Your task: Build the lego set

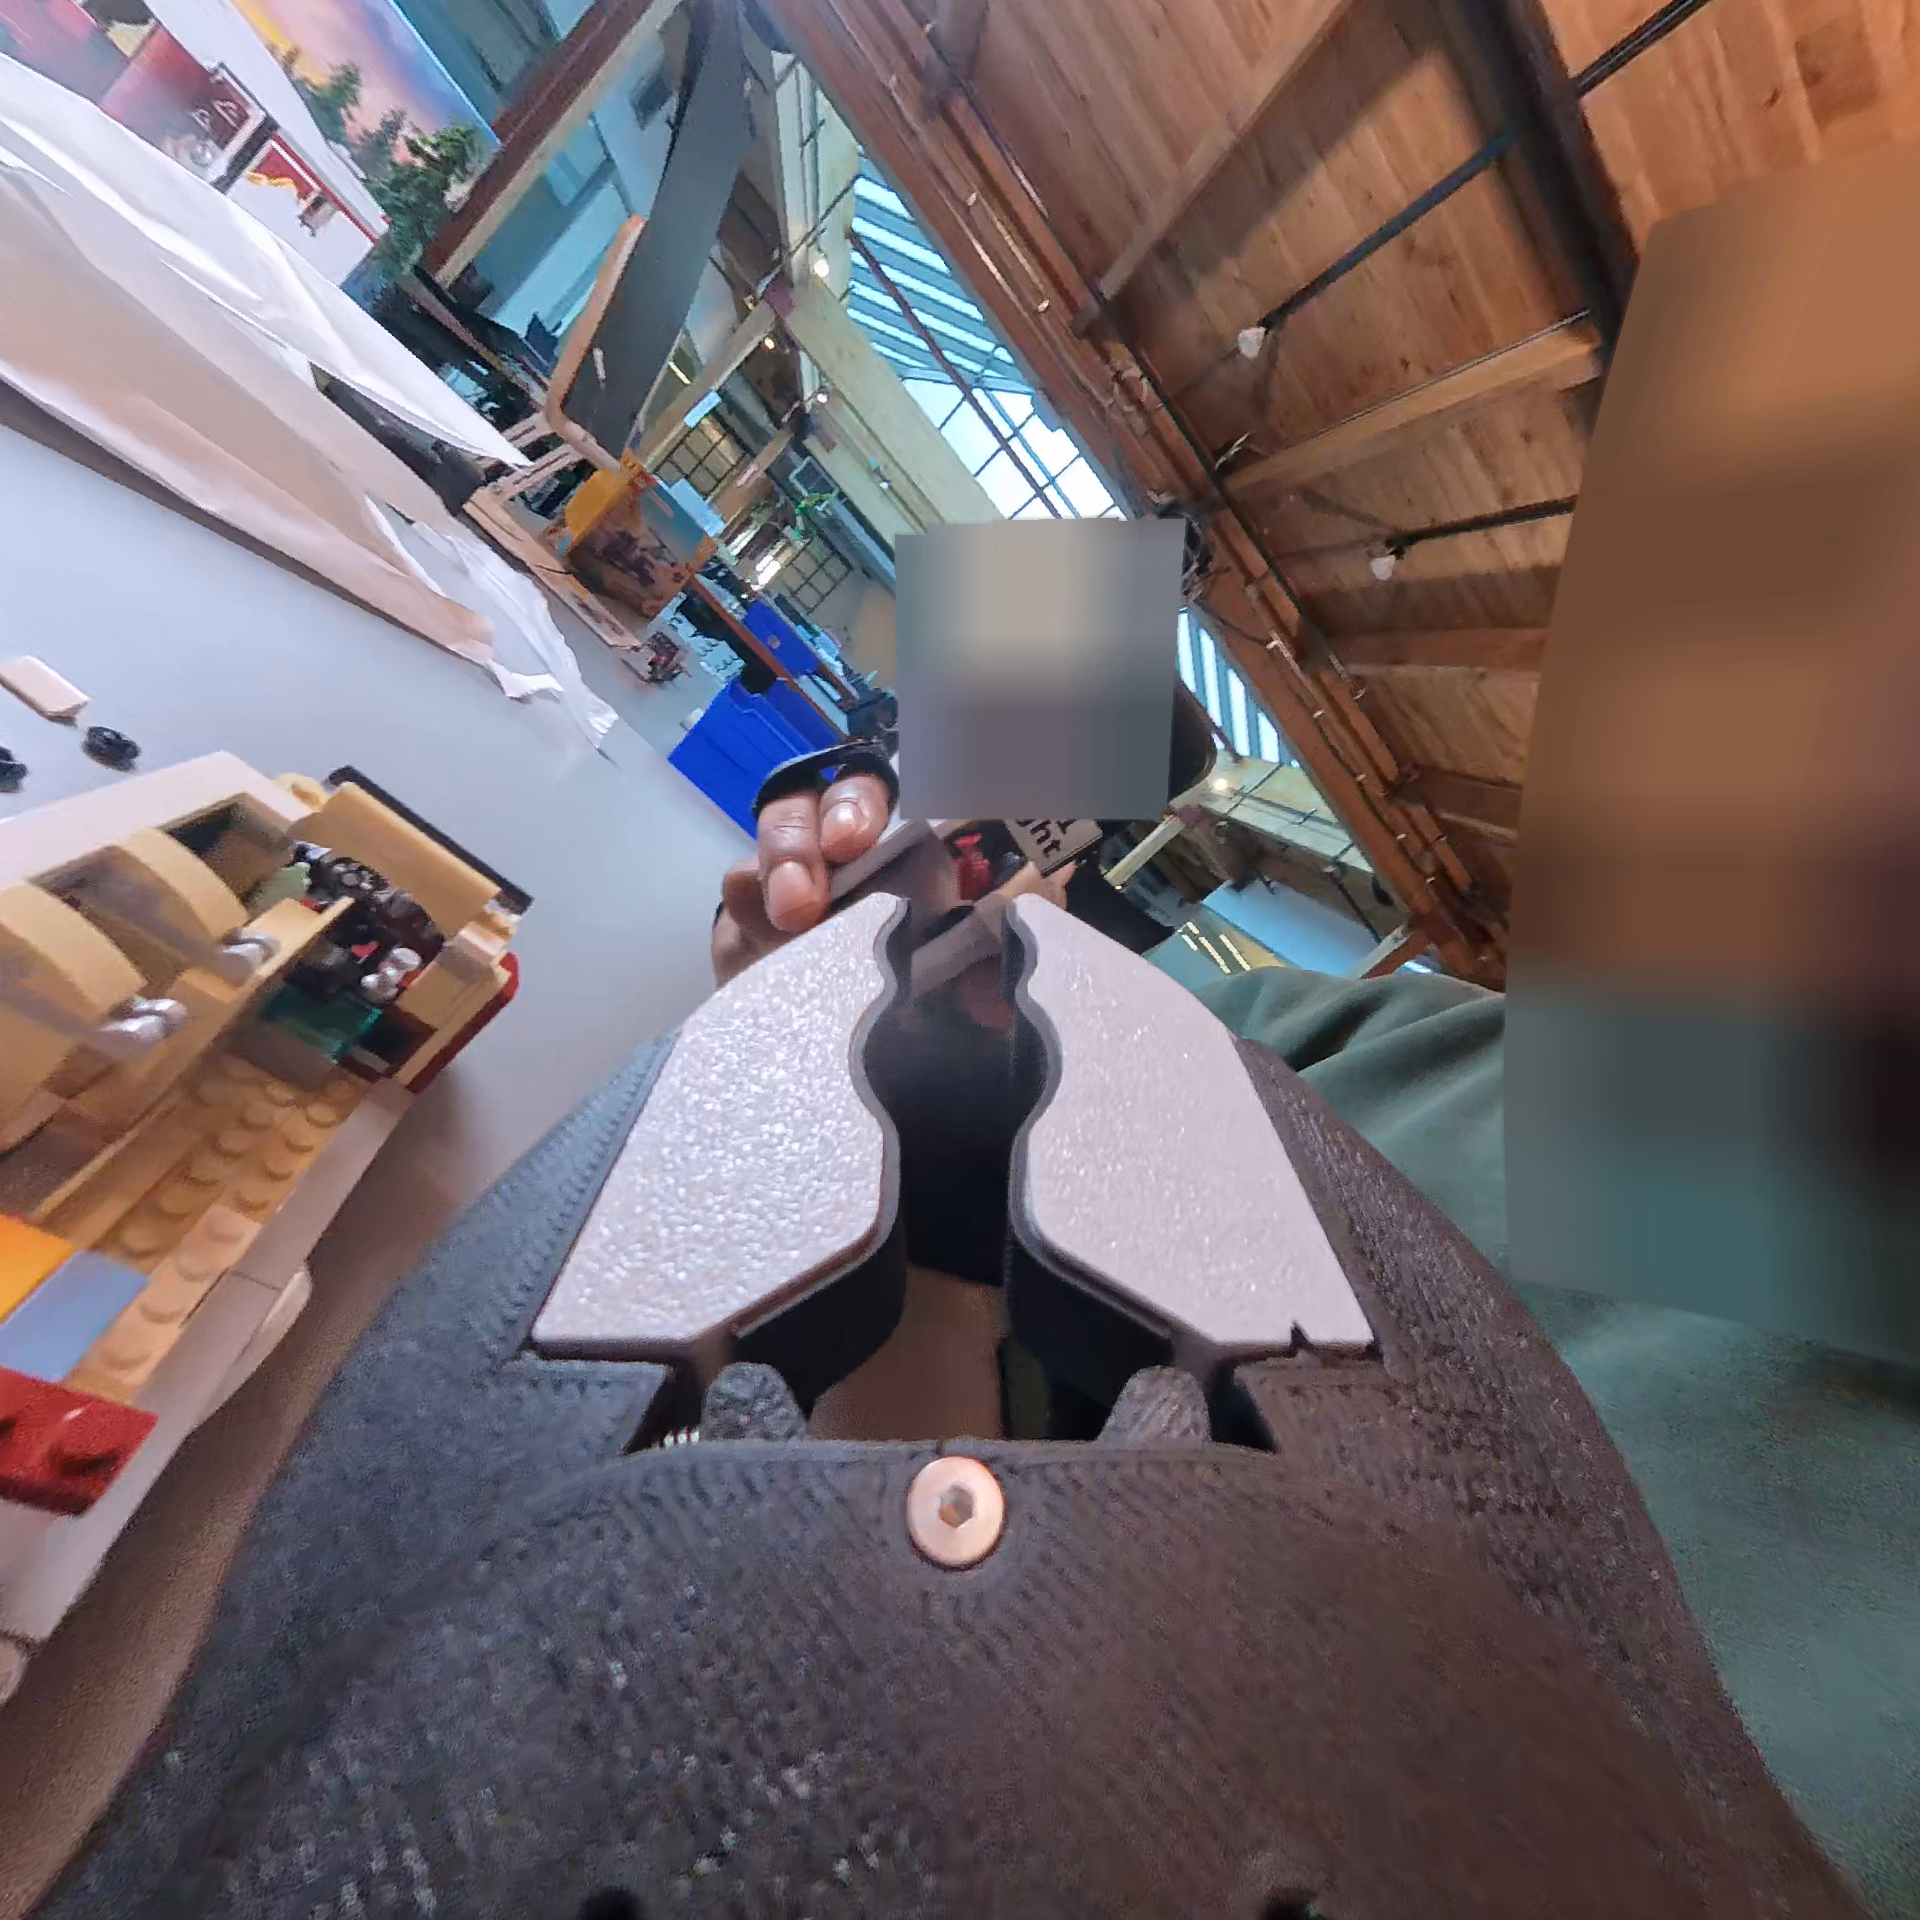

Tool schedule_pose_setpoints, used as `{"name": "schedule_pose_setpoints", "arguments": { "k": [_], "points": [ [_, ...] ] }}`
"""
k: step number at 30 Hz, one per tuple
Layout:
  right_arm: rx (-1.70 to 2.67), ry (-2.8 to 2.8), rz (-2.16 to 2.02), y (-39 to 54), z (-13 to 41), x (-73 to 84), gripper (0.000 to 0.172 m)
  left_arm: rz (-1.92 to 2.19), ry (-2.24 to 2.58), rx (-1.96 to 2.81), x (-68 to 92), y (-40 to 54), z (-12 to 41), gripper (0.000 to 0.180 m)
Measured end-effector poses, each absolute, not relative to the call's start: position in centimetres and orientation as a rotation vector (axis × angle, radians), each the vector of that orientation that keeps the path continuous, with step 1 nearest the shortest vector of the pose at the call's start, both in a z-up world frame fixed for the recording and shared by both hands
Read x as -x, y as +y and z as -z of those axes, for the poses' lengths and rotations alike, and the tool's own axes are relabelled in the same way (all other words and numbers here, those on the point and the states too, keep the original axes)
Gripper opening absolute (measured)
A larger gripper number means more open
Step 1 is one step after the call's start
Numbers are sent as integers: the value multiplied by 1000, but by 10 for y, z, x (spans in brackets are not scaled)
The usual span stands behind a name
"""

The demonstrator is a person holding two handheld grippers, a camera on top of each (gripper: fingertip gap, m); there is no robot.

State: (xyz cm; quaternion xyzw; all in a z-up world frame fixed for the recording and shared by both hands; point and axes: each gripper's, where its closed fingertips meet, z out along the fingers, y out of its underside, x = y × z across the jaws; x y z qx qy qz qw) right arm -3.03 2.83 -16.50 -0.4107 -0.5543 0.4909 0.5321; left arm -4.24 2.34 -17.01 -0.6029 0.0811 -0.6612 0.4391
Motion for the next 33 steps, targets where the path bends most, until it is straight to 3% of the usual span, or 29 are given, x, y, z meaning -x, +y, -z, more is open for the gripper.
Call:
{"name": "schedule_pose_setpoints", "arguments": {
  "k": [22,33],
  "points": [
    [849,-1315,-904,22,162,32,11,1685,176,1438,28,21,163,4],
    [829,-1489,-996,14,170,24,13,1652,330,1496,26,10,168,0]
  ]
}}
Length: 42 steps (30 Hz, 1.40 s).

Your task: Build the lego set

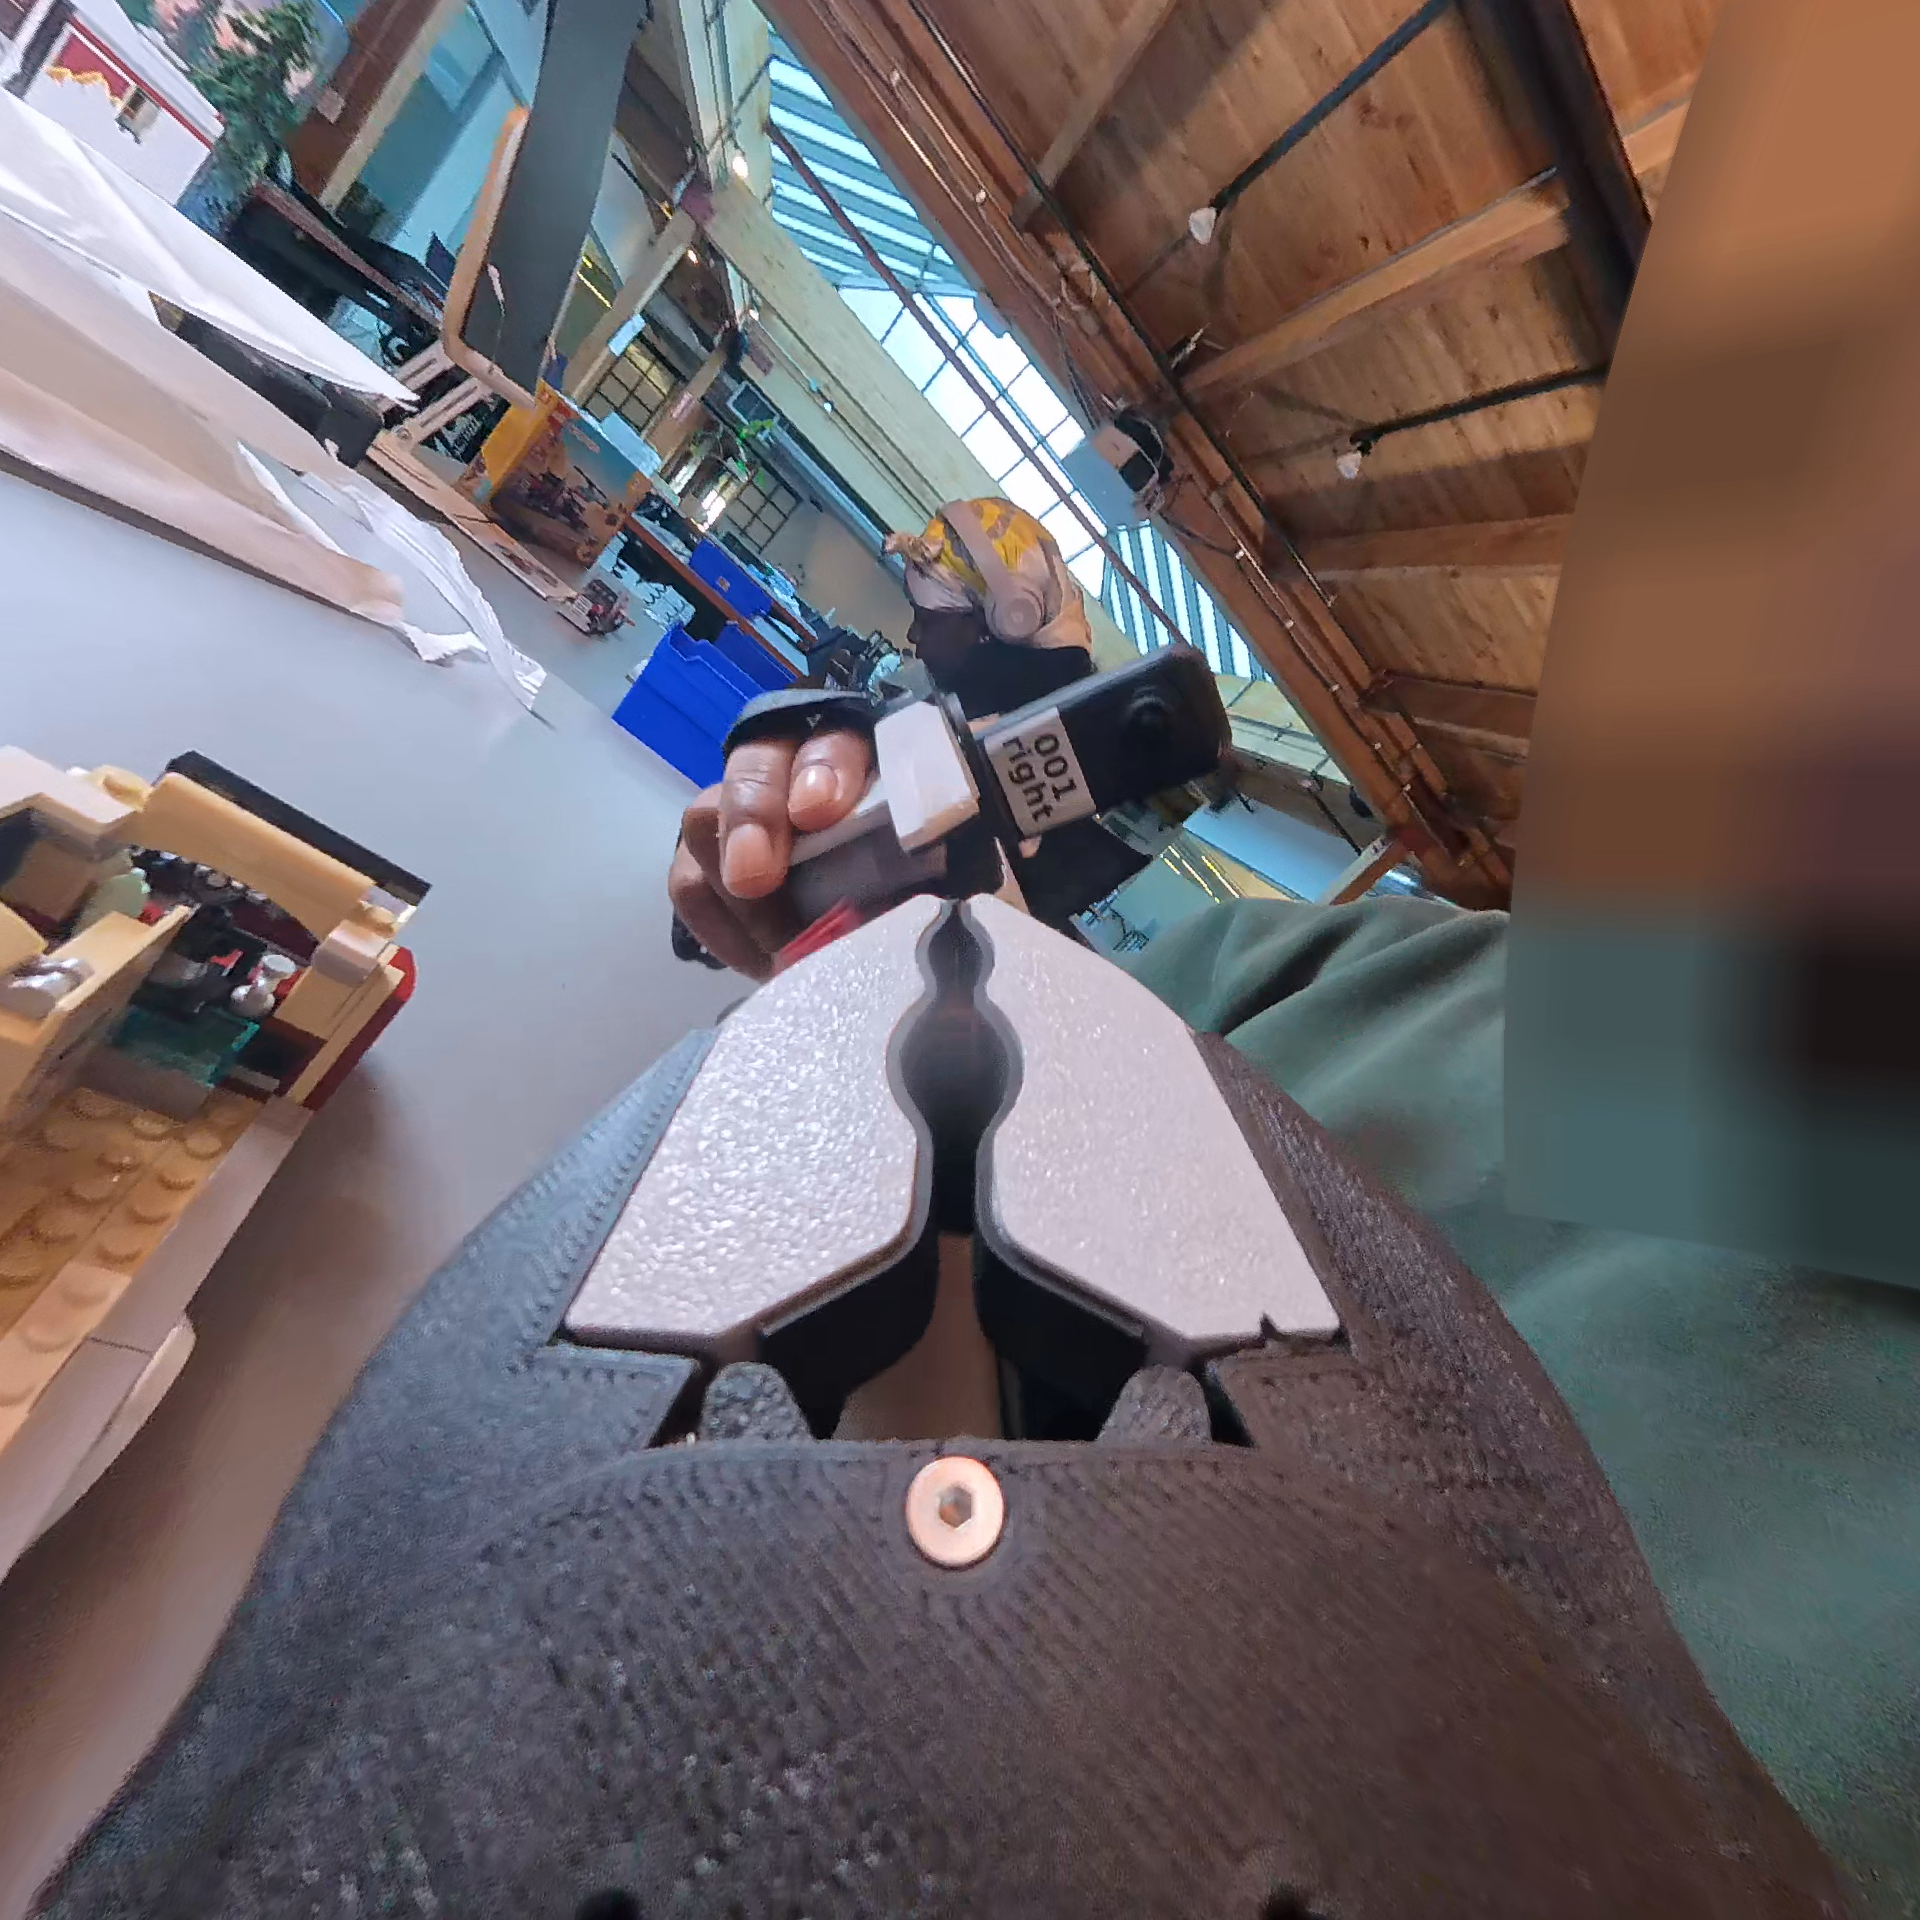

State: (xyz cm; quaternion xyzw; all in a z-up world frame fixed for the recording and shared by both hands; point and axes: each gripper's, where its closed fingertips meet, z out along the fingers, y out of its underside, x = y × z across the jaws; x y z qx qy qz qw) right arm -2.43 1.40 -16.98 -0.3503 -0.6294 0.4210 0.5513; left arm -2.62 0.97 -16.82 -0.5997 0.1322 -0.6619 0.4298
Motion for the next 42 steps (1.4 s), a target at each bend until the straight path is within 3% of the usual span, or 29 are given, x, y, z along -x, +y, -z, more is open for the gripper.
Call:
{"name": "schedule_pose_setpoints", "arguments": {
  "k": [10,16,24,31,34,35,38,42],
  "points": [
    [952,-1591,-951,44,176,4,13,1520,397,1577,28,12,179,0],
    [1229,-1646,-657,114,198,-48,13,1119,500,1651,45,25,191,4],
    [1727,-1740,-454,183,266,-147,20,878,584,1702,54,30,200,31],
    [1890,-1751,-566,198,306,-120,33,775,646,1742,50,33,214,32],
    [1950,-1797,-531,203,317,-113,21,766,656,1739,50,32,215,30],
    [1955,-1814,-549,201,317,-111,12,764,660,1740,49,31,216,28],
    [1859,-1858,-566,187,308,-99,11,779,673,1740,45,29,217,26],
    [1355,-1796,-587,128,251,-51,10,847,652,1760,35,27,219,25]
  ]
}}
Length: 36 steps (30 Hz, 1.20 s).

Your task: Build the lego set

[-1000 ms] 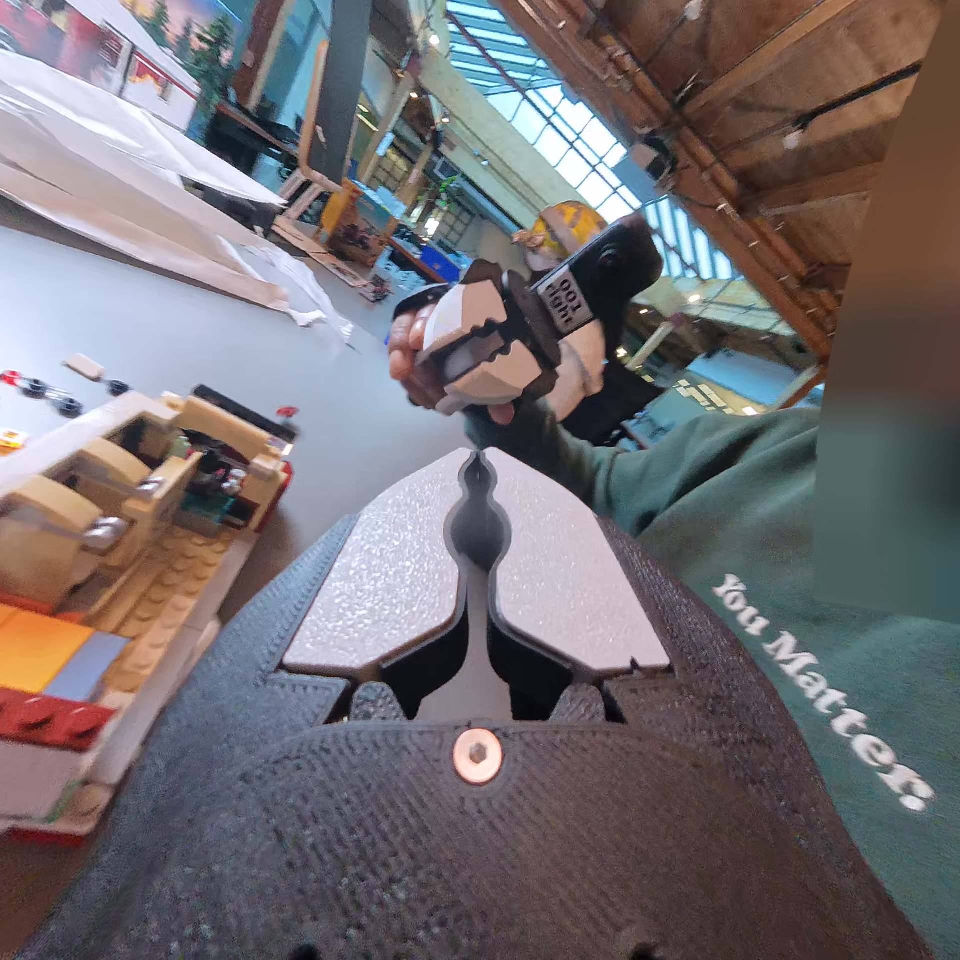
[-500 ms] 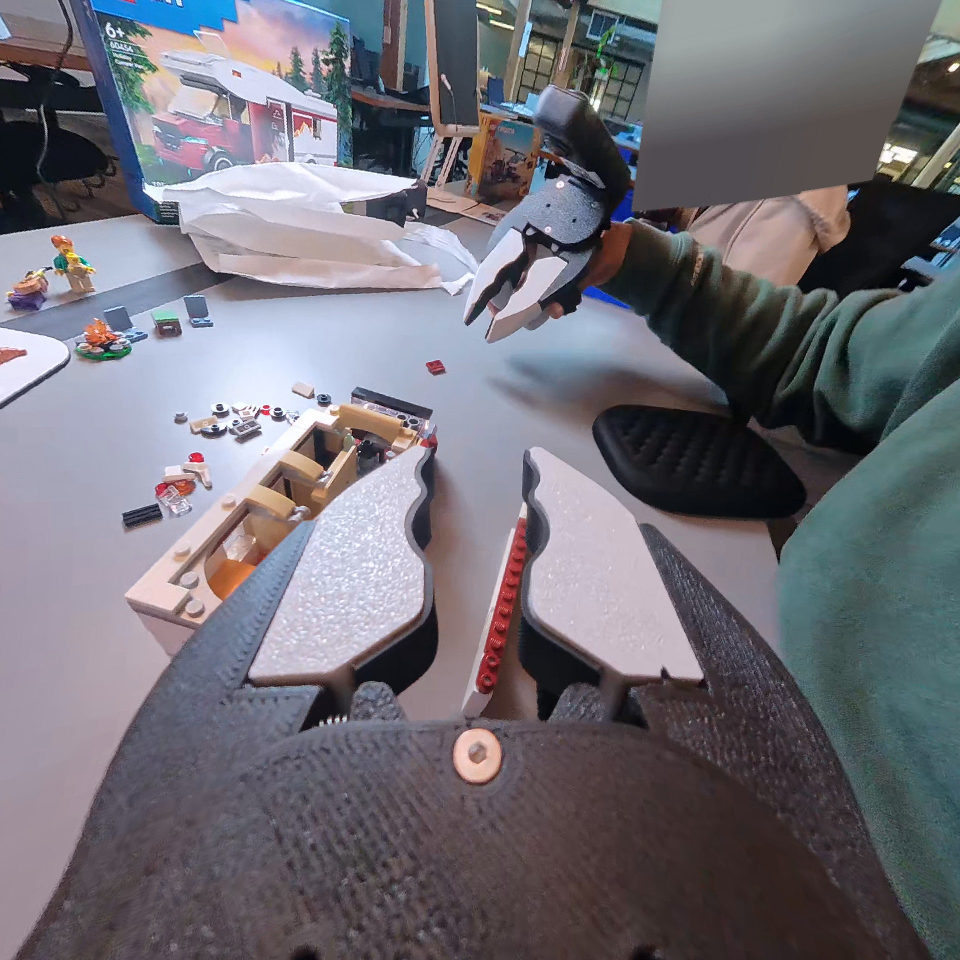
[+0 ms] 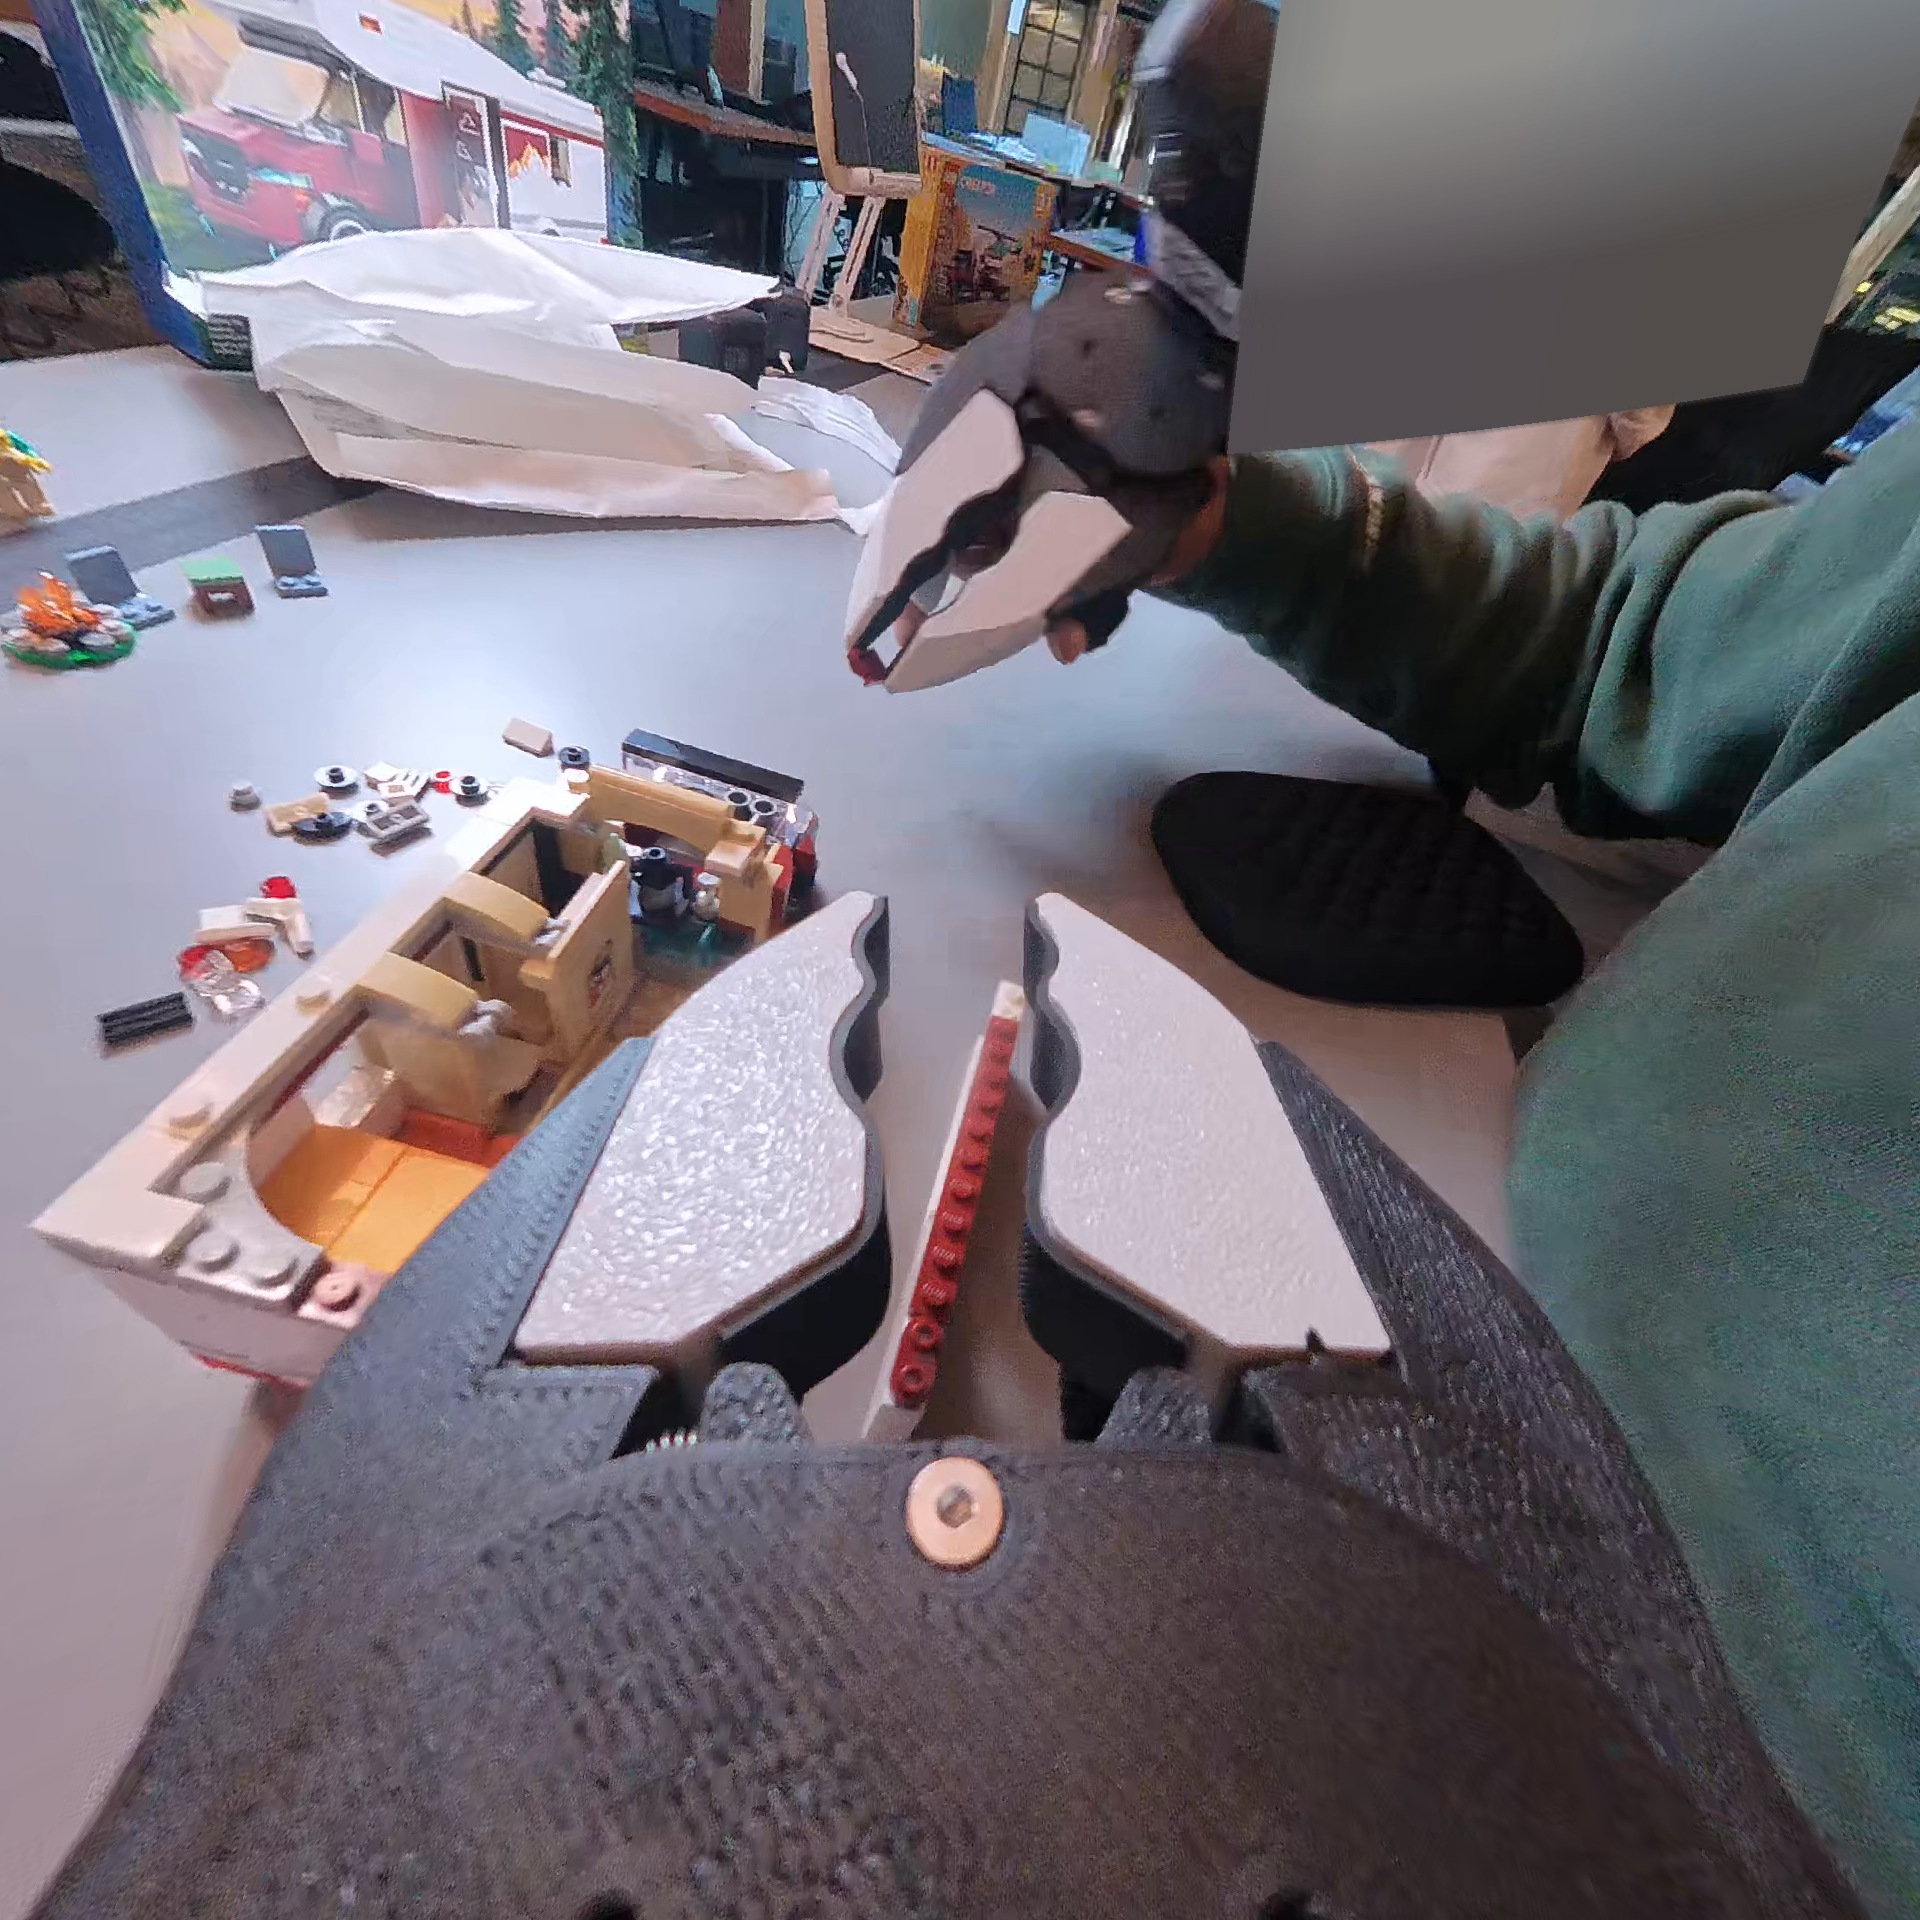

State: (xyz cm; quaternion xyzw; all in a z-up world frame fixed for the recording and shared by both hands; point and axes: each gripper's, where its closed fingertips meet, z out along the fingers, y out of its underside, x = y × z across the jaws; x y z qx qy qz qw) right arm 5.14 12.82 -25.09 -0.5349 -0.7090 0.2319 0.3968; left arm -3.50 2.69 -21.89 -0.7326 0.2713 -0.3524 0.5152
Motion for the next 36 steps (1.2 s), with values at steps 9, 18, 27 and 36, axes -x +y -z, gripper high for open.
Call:
{"name": "schedule_pose_setpoints", "arguments": {
  "k": [9,18,27,36],
  "points": [
    [762,-1789,-402,16,201,13,11,1038,586,1735,13,19,211,21],
    [753,-1776,-393,10,198,18,11,1065,640,1675,9,7,199,13],
    [753,-1633,-647,-2,172,18,11,1454,500,1527,10,-3,172,31],
    [726,-1558,-949,-17,155,18,11,1781,457,1415,1,-20,156,22]
  ]
}}
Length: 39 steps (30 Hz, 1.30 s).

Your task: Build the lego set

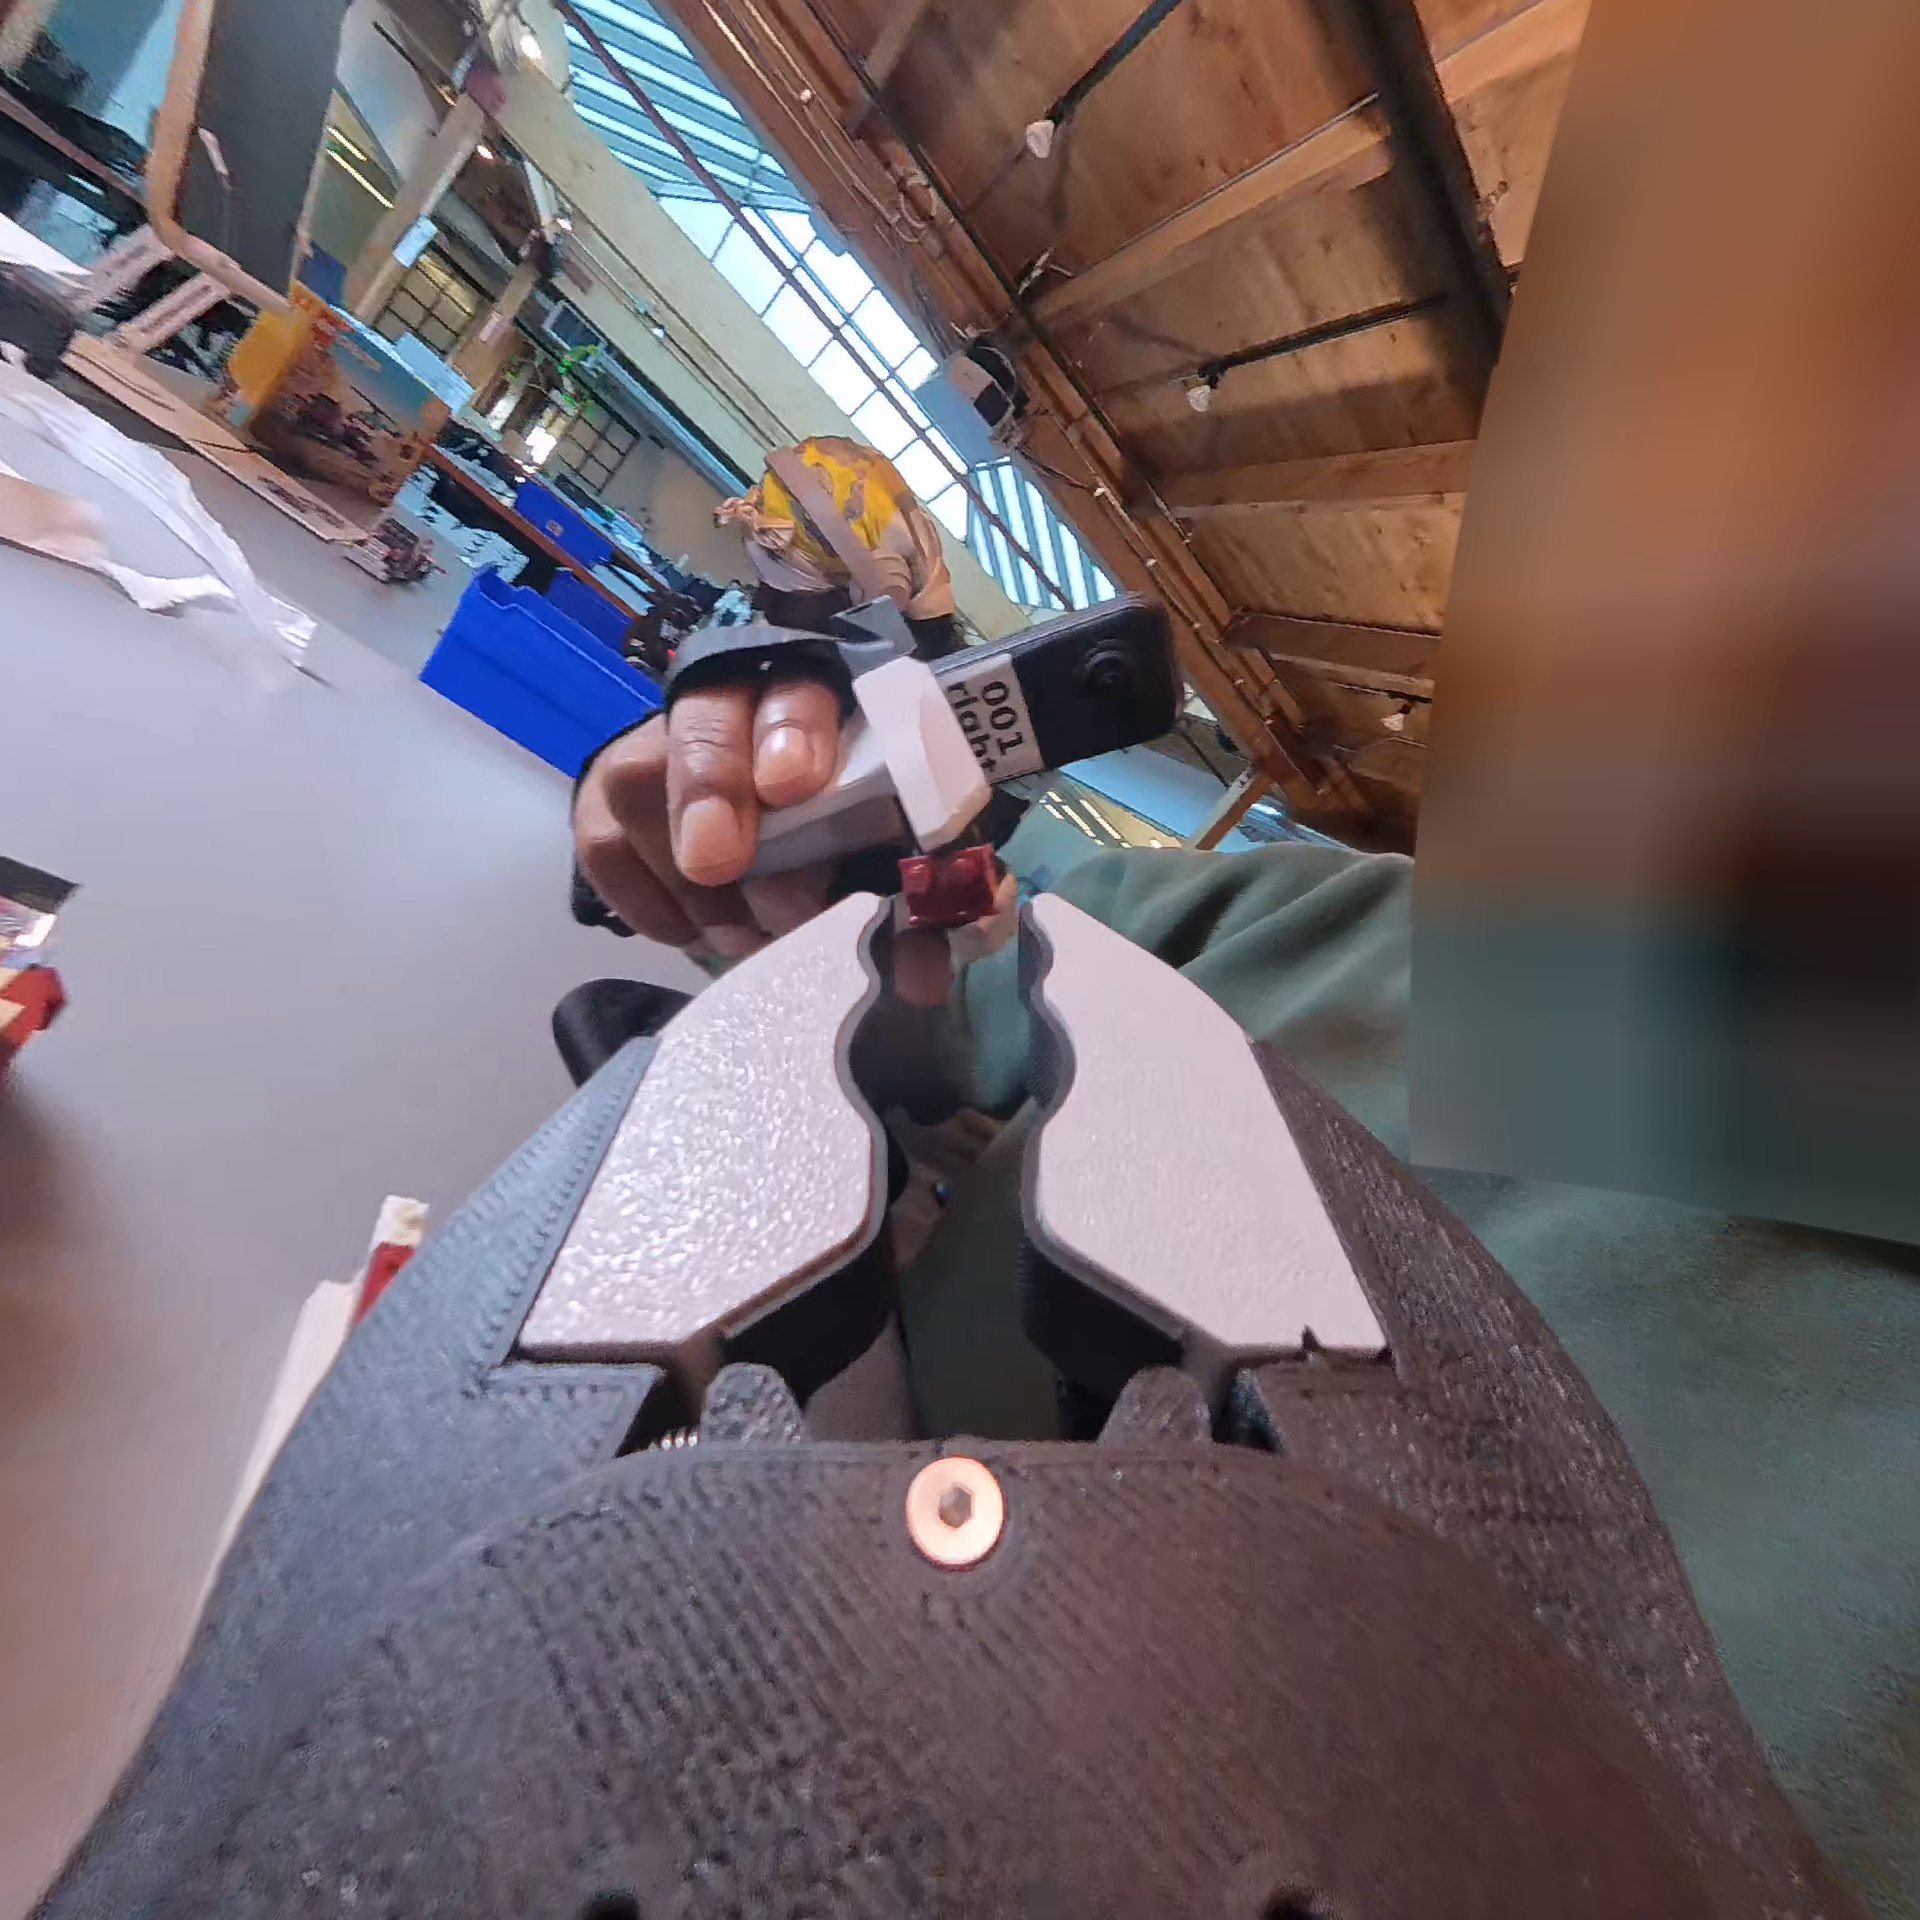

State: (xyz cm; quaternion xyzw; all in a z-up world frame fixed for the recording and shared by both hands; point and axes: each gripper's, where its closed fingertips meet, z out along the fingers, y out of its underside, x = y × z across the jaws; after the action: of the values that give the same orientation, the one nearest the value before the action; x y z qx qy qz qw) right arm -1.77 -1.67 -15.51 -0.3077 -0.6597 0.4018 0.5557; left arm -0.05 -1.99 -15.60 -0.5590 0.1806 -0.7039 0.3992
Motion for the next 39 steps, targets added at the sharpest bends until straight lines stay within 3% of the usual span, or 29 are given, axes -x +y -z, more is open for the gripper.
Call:
{"name": "schedule_pose_setpoints", "arguments": {
  "k": [24,39],
  "points": [
    [817,-1477,-1076,-3,155,14,2,1744,362,1434,11,-7,160,0],
    [573,-1583,-884,-27,159,11,3,2060,357,1361,0,-25,152,17]
  ]
}}
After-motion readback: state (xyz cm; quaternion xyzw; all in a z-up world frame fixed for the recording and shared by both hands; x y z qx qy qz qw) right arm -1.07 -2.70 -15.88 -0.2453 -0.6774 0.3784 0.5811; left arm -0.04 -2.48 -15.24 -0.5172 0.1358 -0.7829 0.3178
